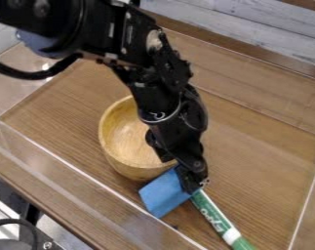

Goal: Put the blue block in the brown bowl

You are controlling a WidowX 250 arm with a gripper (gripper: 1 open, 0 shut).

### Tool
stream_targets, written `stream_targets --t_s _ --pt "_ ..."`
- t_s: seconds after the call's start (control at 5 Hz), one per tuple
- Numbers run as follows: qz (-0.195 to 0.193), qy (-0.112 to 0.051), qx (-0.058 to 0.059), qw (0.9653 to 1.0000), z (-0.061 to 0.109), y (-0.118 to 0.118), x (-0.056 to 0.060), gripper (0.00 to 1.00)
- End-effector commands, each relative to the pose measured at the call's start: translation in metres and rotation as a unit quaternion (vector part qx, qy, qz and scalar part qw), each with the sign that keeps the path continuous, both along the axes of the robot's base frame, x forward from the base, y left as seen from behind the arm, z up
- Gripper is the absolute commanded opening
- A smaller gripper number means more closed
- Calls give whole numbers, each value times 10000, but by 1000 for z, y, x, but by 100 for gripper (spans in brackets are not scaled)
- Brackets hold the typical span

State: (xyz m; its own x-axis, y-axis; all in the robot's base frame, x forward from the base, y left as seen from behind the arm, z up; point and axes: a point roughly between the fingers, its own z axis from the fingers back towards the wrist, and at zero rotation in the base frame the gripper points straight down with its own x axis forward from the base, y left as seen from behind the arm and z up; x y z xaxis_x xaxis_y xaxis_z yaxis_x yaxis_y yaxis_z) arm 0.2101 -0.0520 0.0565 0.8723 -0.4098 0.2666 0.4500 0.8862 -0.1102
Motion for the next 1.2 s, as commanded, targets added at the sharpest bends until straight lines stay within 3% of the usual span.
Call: stream_targets --t_s 0.0,1.0 --pt "-12 -188 -65 9998 7 -3 5 0" --pt "-39 -322 -196 9993 -5 -6 8 0"
